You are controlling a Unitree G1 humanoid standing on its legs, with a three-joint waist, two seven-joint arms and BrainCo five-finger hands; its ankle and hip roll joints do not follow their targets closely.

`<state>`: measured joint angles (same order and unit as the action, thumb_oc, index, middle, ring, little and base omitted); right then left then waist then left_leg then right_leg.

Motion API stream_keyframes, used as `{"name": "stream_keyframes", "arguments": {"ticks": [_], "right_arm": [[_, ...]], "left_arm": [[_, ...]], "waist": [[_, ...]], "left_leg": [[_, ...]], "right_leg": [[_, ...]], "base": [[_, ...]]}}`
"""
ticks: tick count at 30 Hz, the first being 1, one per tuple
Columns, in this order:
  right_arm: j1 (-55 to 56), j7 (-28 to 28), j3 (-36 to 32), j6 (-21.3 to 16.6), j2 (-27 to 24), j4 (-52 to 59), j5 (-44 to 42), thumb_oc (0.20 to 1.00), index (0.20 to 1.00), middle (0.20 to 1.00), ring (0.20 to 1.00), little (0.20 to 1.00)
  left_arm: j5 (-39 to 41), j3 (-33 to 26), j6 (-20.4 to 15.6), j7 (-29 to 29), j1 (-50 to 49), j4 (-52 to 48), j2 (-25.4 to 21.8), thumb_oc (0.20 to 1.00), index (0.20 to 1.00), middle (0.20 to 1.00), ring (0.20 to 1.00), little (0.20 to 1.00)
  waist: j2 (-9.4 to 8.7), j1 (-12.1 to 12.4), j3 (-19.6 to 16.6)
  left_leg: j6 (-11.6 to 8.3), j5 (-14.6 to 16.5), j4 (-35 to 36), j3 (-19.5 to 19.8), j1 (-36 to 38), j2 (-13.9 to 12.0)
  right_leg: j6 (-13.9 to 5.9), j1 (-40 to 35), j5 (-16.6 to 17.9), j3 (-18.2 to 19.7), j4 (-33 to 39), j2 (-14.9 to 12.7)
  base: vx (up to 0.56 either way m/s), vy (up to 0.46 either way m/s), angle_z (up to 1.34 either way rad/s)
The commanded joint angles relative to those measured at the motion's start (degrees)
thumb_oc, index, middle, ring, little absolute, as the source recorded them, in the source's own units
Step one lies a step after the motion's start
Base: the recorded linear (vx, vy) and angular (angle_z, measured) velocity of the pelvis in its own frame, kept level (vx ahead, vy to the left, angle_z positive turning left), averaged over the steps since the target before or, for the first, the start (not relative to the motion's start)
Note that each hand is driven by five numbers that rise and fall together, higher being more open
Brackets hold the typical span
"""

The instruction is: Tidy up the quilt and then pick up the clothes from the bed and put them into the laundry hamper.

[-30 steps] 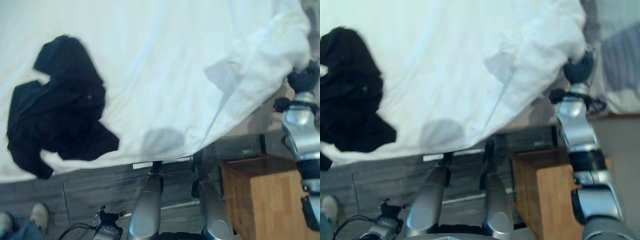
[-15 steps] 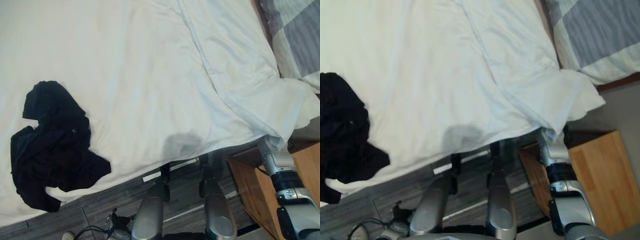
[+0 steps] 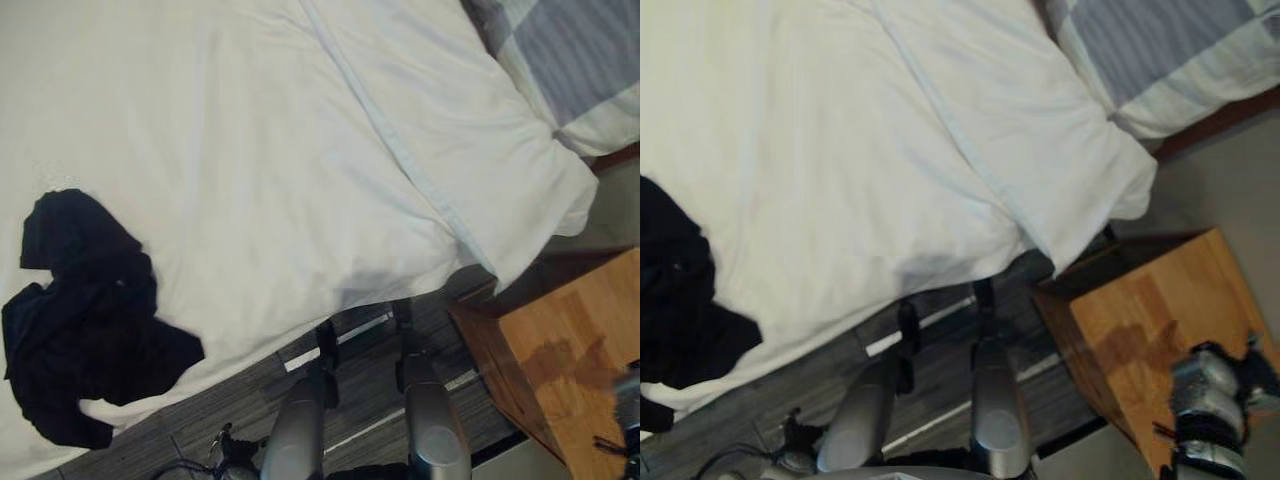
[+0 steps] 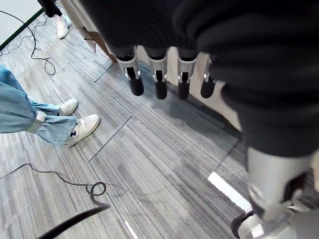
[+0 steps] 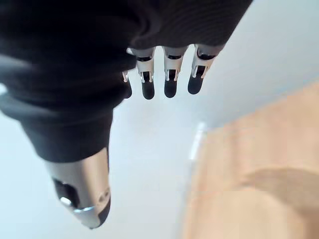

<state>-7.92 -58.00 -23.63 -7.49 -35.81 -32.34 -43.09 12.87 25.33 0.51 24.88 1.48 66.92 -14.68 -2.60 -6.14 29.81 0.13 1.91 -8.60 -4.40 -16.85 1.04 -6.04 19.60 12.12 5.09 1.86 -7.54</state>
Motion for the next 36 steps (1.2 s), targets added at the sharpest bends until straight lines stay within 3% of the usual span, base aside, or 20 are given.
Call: {"name": "stream_keyframes", "arguments": {"ticks": [1, 4, 9, 12, 14, 23, 26, 31, 36], "right_arm": [[-2.82, 1.94, -0.50, 0.89, -8.72, 19.87, 17.56, 0.200, 0.200, 0.200, 0.200, 0.200], [-8.55, 13.14, 4.78, 6.29, -11.29, 35.14, 26.17, 0.200, 0.200, 0.200, 0.200, 0.200], [-19.78, 23.75, 14.64, 9.93, -11.60, 36.36, 31.91, 0.200, 0.200, 0.200, 0.200, 0.200], [-26.33, 24.32, 19.50, 12.17, -10.58, 32.41, 34.67, 0.200, 0.200, 0.200, 0.200, 0.200], [-35.27, 24.17, 24.62, 14.63, -10.93, 23.60, 36.42, 0.200, 0.200, 0.200, 0.200, 0.200], [-49.56, 23.45, 34.38, 13.71, -14.58, 4.42, 35.09, 0.200, 0.200, 0.200, 0.200, 0.200], [-49.03, 25.11, 34.76, 12.83, -13.75, 6.29, 34.35, 0.200, 0.200, 0.200, 0.200, 0.200], [-44.76, 24.90, 34.67, 16.42, -10.40, 9.37, 34.44, 0.200, 0.200, 0.200, 0.200, 0.200], [-36.06, 23.49, 31.81, 16.01, -7.75, 3.07, 33.37, 0.200, 0.200, 0.200, 0.200, 0.200]], "left_arm": [[-0.31, -2.72, 0.85, 0.53, -3.66, 3.14, 1.24, 1.000, 1.000, 1.000, 1.000, 1.000], [-2.10, -5.15, 2.29, 0.64, -2.98, 3.48, 1.22, 1.000, 1.000, 1.000, 1.000, 1.000], [-2.38, -4.82, 3.79, 1.50, -2.05, 4.62, 1.92, 1.000, 1.000, 1.000, 1.000, 1.000], [-2.42, -4.30, 4.14, 1.65, -2.21, 4.65, 1.76, 1.000, 1.000, 1.000, 1.000, 1.000], [-2.22, -3.25, 4.59, 1.33, -2.37, 4.59, 0.67, 1.000, 1.000, 1.000, 1.000, 1.000], [-4.54, -1.83, 4.00, -1.97, -3.12, 2.43, -1.23, 1.000, 1.000, 1.000, 1.000, 1.000], [-4.28, -1.36, 3.63, -3.83, -3.57, 1.97, -1.37, 1.000, 1.000, 1.000, 1.000, 1.000], [-4.87, -1.00, 2.60, -1.94, -2.20, 0.57, -1.11, 1.000, 1.000, 1.000, 1.000, 1.000], [-0.58, -0.60, 2.20, -2.84, -2.23, 0.85, 0.10, 1.000, 1.000, 1.000, 1.000, 1.000]], "waist": [[0.45, 1.21, -1.54], [-0.78, 1.86, -2.94], [-1.43, 3.70, -3.19], [-1.07, 5.06, -2.52], [-0.20, 7.46, -1.68], [3.76, 10.45, -0.02], [4.06, 10.45, -0.02], [4.07, 8.85, -0.02], [5.35, 6.81, -0.02]], "left_leg": [[-2.53, -1.20, 2.84, 4.34, -0.01, -5.49], [-2.71, -1.47, 2.93, 4.31, -0.34, -5.85], [-2.66, -1.43, 2.36, 5.20, -0.96, -5.58], [-2.57, -1.54, 2.01, 5.92, -1.39, -5.33], [-2.63, -1.90, 1.77, 6.82, -2.22, -4.92], [-2.99, -3.76, 1.74, 8.28, -6.93, -4.00], [-3.27, -3.94, 1.62, 8.59, -7.72, -3.94], [-3.26, -4.03, 0.66, 7.92, -9.78, -4.02], [-3.22, -4.00, -0.17, 7.05, -11.92, -4.05]], "right_leg": [[-1.78, -1.28, -7.00, -1.25, -7.46, 0.09], [-1.99, -1.09, -6.78, -1.66, -6.79, 0.10], [-1.57, -1.11, -6.96, -2.19, -6.90, 0.10], [-1.26, -1.01, -7.13, -3.15, -7.36, -0.11], [-0.99, -0.70, -7.24, -4.56, -7.78, -0.41], [-0.59, 4.13, -7.38, -7.47, -9.80, -1.43], [-0.48, 5.29, -7.42, -7.89, -10.26, -1.34], [-0.42, 8.49, -7.28, -6.34, -11.51, -1.06], [-0.14, 11.83, -7.80, -4.86, -13.64, -0.88]], "base": [[0.02, 0.007, -0.06], [0.02, -0.027, -0.08], [0.03, -0.069, 0.17], [0.02, -0.097, 0.13], [0.02, -0.135, 0.13], [-0.01, -0.067, 0.17], [0.00, -0.015, 0.06], [-0.01, 0.011, -0.08], [-0.01, 0.065, -0.06]]}}
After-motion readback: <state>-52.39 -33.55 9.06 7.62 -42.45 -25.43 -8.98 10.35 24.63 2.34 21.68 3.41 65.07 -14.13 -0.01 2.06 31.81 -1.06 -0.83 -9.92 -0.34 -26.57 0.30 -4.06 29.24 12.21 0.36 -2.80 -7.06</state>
